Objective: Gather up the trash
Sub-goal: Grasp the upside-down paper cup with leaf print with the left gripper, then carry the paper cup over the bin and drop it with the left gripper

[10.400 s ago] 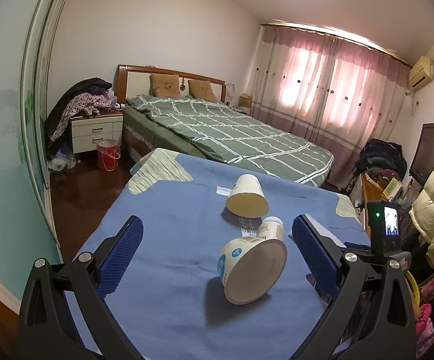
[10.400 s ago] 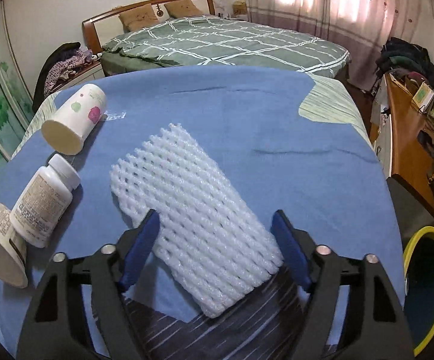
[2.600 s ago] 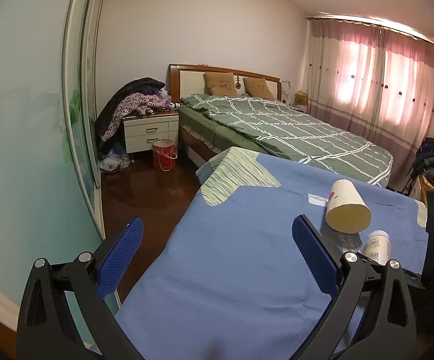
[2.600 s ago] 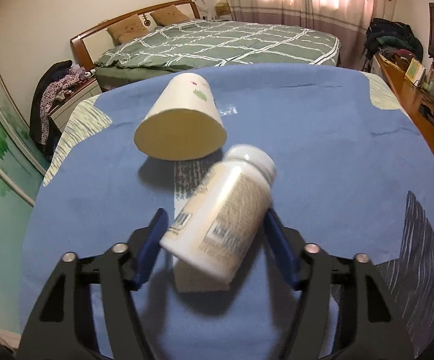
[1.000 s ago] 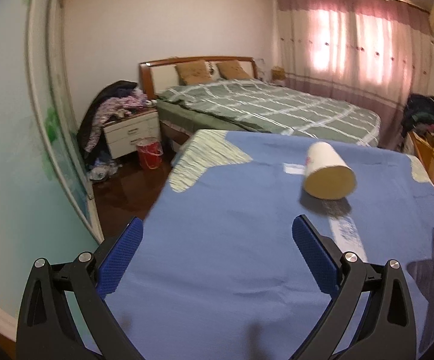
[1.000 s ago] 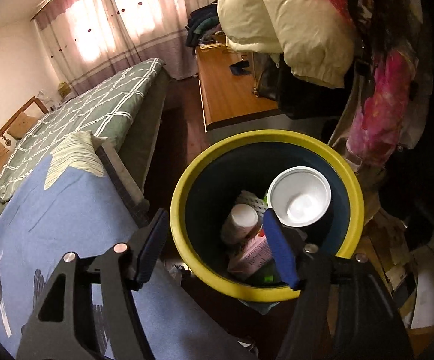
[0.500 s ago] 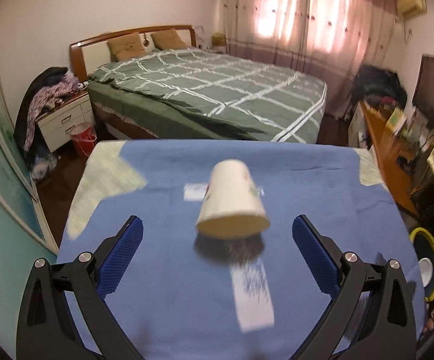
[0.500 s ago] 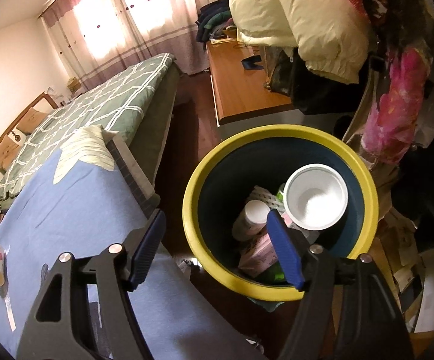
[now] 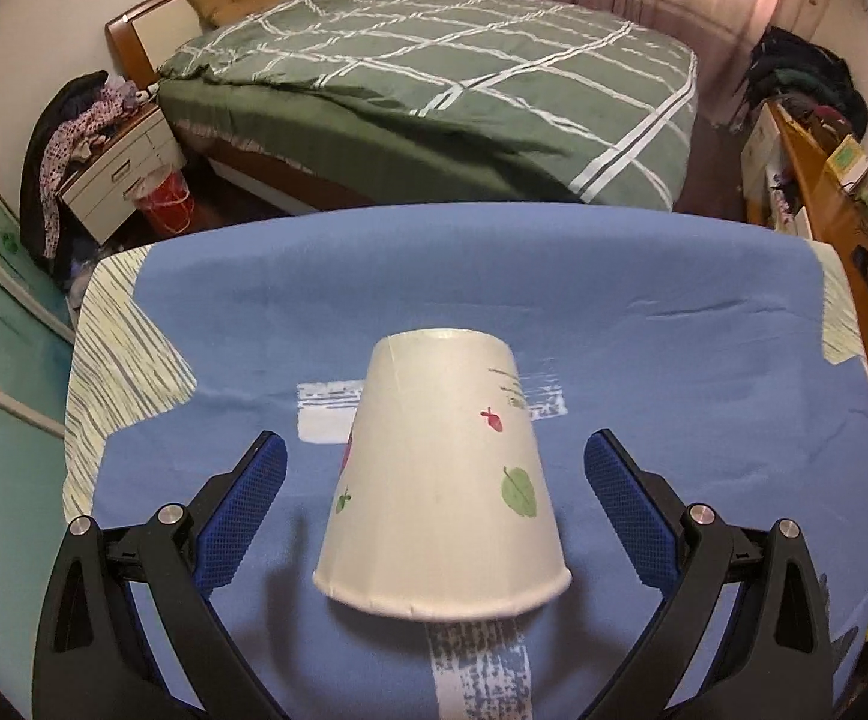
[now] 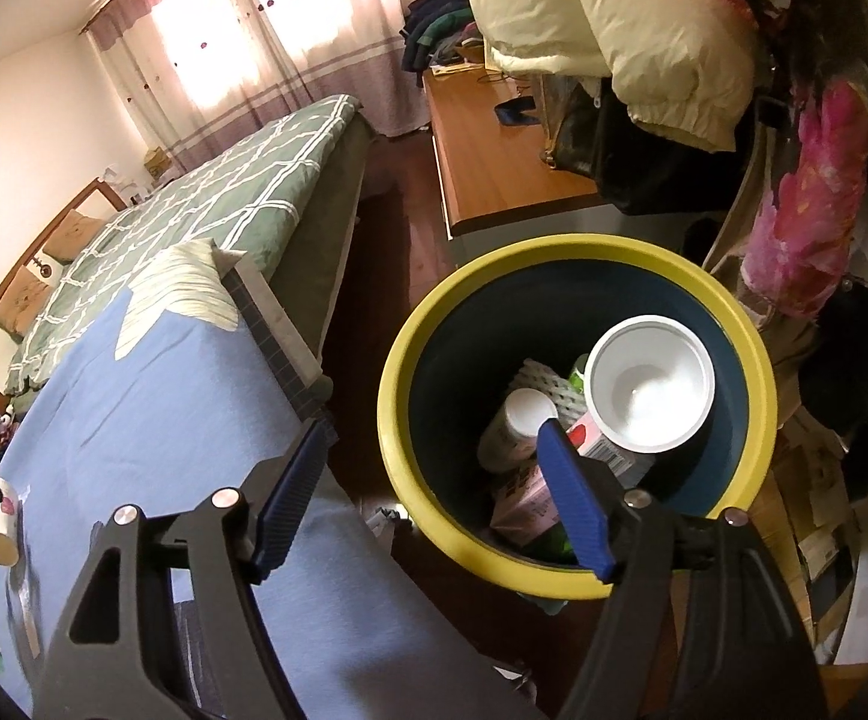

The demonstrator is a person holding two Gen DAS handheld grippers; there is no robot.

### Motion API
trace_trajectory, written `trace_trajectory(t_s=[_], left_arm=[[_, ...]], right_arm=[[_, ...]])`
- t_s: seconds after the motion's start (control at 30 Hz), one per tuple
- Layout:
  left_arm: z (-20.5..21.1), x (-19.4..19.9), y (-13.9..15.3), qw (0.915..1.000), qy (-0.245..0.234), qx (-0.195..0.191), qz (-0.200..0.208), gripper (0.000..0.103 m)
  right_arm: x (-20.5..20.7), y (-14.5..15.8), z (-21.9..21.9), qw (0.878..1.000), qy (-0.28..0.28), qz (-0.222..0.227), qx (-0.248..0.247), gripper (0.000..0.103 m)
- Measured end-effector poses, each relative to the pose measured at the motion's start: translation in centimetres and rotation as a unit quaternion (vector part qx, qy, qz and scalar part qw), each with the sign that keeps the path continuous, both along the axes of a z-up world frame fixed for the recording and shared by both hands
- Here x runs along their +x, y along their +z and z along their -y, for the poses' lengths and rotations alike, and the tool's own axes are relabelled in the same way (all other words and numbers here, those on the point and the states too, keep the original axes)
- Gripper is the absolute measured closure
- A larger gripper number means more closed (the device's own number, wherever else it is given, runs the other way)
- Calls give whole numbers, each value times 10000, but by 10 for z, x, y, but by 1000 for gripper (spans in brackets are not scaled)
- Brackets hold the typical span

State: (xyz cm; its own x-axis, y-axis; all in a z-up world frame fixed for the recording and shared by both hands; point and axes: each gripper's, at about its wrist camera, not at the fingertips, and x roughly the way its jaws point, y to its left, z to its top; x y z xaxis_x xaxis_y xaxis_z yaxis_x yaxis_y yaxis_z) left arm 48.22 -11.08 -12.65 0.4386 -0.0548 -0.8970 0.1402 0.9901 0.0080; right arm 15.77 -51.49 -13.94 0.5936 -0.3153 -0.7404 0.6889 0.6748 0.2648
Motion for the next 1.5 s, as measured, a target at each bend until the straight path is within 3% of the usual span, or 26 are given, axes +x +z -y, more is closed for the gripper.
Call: trace_trajectory(t_s=[0.13, 0.23, 0.37, 0.5, 0.73, 0.9, 1.03, 1.33, 1.5], left_arm=[[6, 7, -9, 9999, -52, 12, -165, 14], [8, 9, -18, 9992, -131, -34, -382, 31], [8, 0, -14, 9996, -187, -38, -221, 38], [11, -18, -2, 9994, -310, -132, -100, 41], [47, -82, 38, 9946, -944, -339, 259, 41], [103, -136, 60, 9835, -1659, -618, 384, 41], [166, -183, 68, 9684, -2331, -814, 366, 41], [311, -261, 57, 9325, -3458, -1037, 68, 41], [374, -283, 41, 9208, -3761, -1031, -79, 40]], right_arm=[[0, -1, 0, 10000, 25, 16, 29, 33], [-1, -1, -1, 10000, 39, 35, 64, 33], [-3, 1, -3, 9999, 90, 98, 48, 33], [-6, 4, -8, 9997, 208, 147, -13, 33], [-26, 17, -12, 9985, 469, 268, -111, 33], [-55, 31, -2, 9978, 486, 355, -271, 33], [-76, 41, 10, 9975, 402, 388, -423, 33], [-128, 37, 50, 9983, 114, 373, -443, 33], [-160, 34, 74, 9981, -187, 421, -419, 33]])
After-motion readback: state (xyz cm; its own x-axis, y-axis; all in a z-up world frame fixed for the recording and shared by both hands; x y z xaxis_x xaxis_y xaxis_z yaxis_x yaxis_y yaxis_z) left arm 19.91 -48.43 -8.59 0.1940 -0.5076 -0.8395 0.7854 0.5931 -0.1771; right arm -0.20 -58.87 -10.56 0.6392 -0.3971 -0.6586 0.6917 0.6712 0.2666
